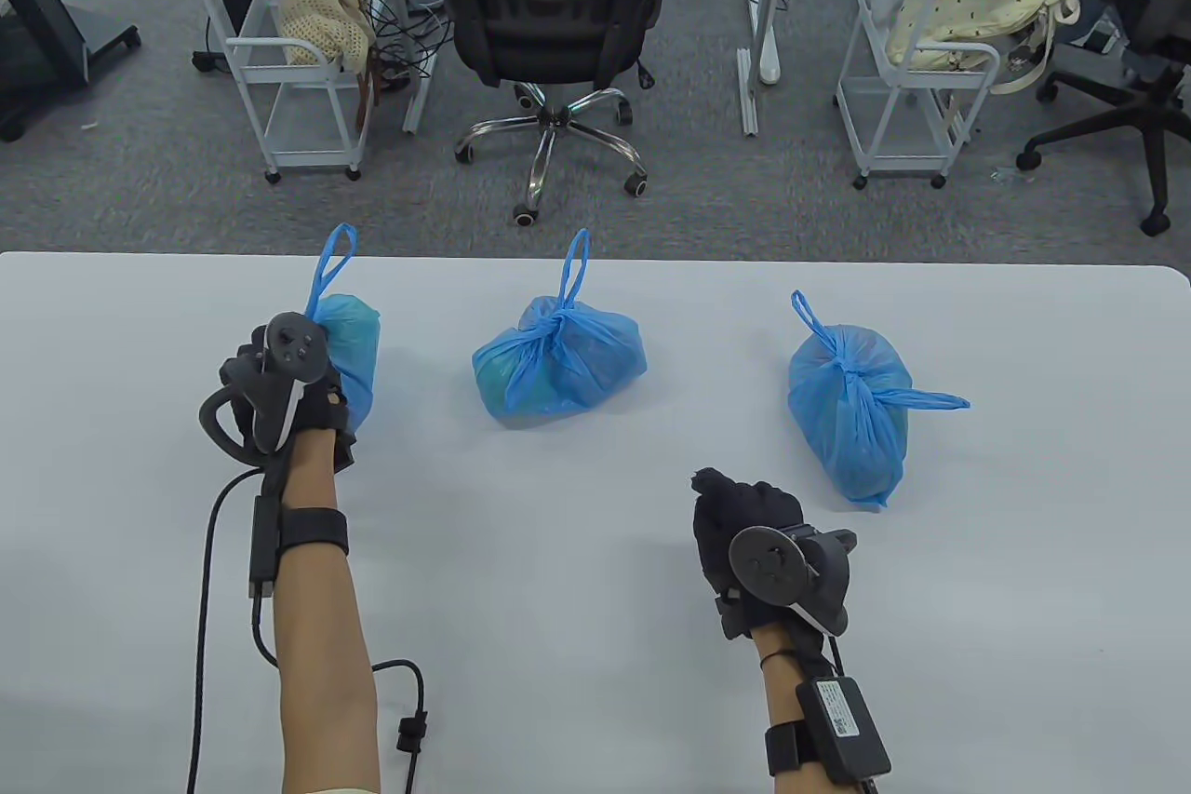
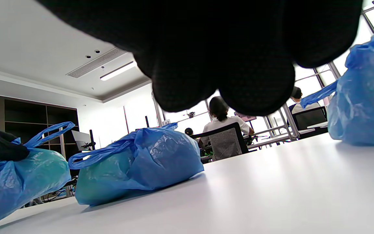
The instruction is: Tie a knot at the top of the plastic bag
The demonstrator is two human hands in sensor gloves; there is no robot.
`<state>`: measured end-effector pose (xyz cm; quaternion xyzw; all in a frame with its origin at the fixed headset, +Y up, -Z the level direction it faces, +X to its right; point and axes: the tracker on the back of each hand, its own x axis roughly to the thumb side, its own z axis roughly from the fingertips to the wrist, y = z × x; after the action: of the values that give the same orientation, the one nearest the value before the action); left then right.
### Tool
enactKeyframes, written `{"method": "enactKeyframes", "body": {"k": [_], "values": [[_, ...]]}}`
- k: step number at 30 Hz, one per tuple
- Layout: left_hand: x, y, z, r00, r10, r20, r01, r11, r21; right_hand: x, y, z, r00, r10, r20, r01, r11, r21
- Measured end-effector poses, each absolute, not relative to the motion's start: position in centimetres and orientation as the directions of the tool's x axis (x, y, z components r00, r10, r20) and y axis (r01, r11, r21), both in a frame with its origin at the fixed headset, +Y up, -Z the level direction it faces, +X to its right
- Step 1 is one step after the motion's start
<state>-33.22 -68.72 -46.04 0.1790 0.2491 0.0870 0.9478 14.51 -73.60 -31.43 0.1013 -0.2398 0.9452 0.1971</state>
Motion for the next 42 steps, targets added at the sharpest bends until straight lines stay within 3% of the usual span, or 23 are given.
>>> {"method": "enactKeyframes", "body": {"k": [5,9,15,20,24,27,32,37,42], "values": [[-33.1,-67.6,-45.1,0.858,0.271,-0.436,-0.086,0.913,0.398,14.8,-73.6,-31.3,-0.908,0.312,0.279,-0.407,-0.812,-0.418],[-33.5,-62.2,-42.5,0.869,0.295,-0.397,-0.082,0.878,0.472,15.0,-73.3,-31.1,-0.907,0.313,0.281,-0.41,-0.805,-0.428],[-33.4,-53.5,-36.5,0.851,0.444,-0.281,-0.199,0.767,0.61,15.2,-73.0,-30.7,-0.915,0.292,0.277,-0.392,-0.807,-0.442],[-30.6,-49.5,-31.8,0.903,0.398,-0.16,-0.218,0.747,0.629,15.2,-72.3,-30.2,-0.898,0.329,0.292,-0.431,-0.788,-0.44],[-26.9,-48.3,-29.0,0.942,0.332,-0.045,-0.236,0.754,0.613,14.5,-71.9,-29.9,-0.892,0.323,0.316,-0.439,-0.783,-0.441],[-24.0,-49.1,-27.3,0.942,0.325,0.08,-0.309,0.753,0.582,13.9,-71.8,-29.7,-0.896,0.302,0.327,-0.427,-0.789,-0.442],[-18.6,-53.9,-25.7,0.925,0.318,0.21,-0.376,0.846,0.378,13.8,-71.5,-29.3,-0.9,0.291,0.324,-0.417,-0.789,-0.45],[-15.5,-61.1,-25.8,0.921,0.332,0.202,-0.374,0.898,0.231,14.3,-71.6,-29.1,-0.892,0.321,0.317,-0.438,-0.784,-0.44],[-14.6,-67.4,-26.9,0.952,0.249,0.176,-0.278,0.946,0.165,14.5,-71.8,-29.4,-0.887,0.336,0.317,-0.45,-0.784,-0.428]]}}
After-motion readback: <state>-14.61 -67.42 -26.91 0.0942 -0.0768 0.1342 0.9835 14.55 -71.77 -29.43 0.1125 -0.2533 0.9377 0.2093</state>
